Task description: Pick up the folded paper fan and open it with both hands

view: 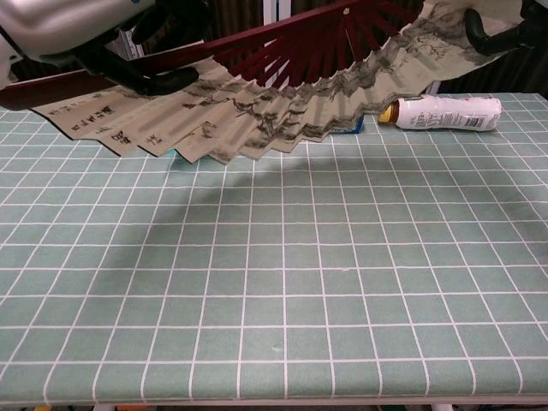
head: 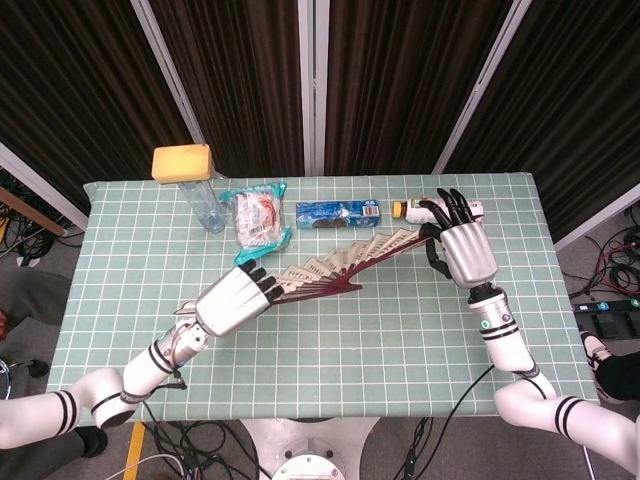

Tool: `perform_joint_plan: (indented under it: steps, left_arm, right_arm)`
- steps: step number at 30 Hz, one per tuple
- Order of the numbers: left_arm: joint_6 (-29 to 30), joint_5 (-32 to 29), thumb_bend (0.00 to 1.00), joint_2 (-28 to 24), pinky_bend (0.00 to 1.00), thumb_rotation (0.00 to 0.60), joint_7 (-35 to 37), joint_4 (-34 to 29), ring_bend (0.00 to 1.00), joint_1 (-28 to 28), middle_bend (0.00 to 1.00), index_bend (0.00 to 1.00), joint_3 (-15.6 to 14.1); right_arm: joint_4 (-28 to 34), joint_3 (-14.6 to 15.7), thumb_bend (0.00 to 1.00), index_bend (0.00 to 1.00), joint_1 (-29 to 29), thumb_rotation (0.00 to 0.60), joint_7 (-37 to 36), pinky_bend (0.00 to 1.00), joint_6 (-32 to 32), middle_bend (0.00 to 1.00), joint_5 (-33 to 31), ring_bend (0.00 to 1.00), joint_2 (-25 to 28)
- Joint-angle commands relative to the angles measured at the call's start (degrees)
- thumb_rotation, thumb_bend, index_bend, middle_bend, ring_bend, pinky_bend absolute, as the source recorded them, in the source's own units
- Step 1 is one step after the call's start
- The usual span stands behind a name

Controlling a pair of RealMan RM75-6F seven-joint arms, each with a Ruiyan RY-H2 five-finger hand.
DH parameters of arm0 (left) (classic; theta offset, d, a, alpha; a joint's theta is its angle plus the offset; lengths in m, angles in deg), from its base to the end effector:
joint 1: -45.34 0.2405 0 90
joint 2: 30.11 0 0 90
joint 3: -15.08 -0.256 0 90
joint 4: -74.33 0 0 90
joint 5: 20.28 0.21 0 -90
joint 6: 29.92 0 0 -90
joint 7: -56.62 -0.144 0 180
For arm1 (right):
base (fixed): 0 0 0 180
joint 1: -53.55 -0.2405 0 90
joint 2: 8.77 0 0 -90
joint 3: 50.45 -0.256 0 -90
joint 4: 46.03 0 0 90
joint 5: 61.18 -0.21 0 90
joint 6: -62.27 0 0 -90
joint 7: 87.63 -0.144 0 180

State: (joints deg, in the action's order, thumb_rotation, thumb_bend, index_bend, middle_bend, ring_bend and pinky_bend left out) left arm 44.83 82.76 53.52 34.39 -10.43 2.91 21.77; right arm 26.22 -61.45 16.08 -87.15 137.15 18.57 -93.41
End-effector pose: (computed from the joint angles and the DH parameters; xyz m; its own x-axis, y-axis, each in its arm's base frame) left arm -0.0902 0.3040 0.0371 0.4747 -0.3639 0.8014 0.4088 -0.7152 -0.5669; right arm -0.1870 -0.3674 0.0766 0.3213 0.1508 0.9349 -0.8597 -0.3675 0.3548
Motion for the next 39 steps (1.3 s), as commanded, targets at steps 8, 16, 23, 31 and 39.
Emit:
perform_joint_plan:
  steps: [8, 16, 23, 31, 39]
  left_arm:
    - [-5.4, -2.3, 0.38, 2.6, 0.67, 0.600, -15.4, -1.1, 0.67, 0.8, 0.68, 0.62, -1.5]
    - [-8.2, -3.6, 0.37, 4.6, 0.65, 0.600, -21.4, -2.6, 0.63, 1.2, 0.62, 0.55, -2.5]
    - [-15.8, -11.1, 0.22, 4.2, 0.64, 0.600, -24.6, -8.9, 0.56, 0.8, 0.51, 0.35, -2.7]
    - [-22.0, -22.5, 0.00, 5.1, 0.61, 0.600, -27.5, -14.4, 0.50, -0.6, 0.44, 0.25, -0.6]
    - [-30.6, -39.4, 0.00, 0.4, 0.36, 0.600, -21.2, -21.1, 0.23, -4.0, 0.24, 0.10, 2.8]
  right_arm:
    - [-16.3, 2.2, 0.61, 0.56, 4.2, 0.600, 5.5, 0.00, 10.5, 0.19, 5.8, 0.00, -10.5]
    - [-28.0, 4.2, 0.61, 0.53, 9.6, 0.600, 3.0, 0.00, 16.8, 0.18, 6.7, 0.00, -18.6]
    - [-27.6, 6.1, 0.60, 0.44, 13.6, 0.600, 3.2, 0.00, 14.9, 0.16, 5.9, 0.00, -19.1]
    - [-14.8, 6.7, 0.53, 0.22, 14.9, 0.600, 7.2, 0.00, 3.0, 0.04, 1.1, 0.00, -12.4]
    - [5.7, 5.2, 0.24, 0.00, 13.4, 0.600, 9.8, 0.00, -12.2, 0.00, -7.9, 0.00, 0.7]
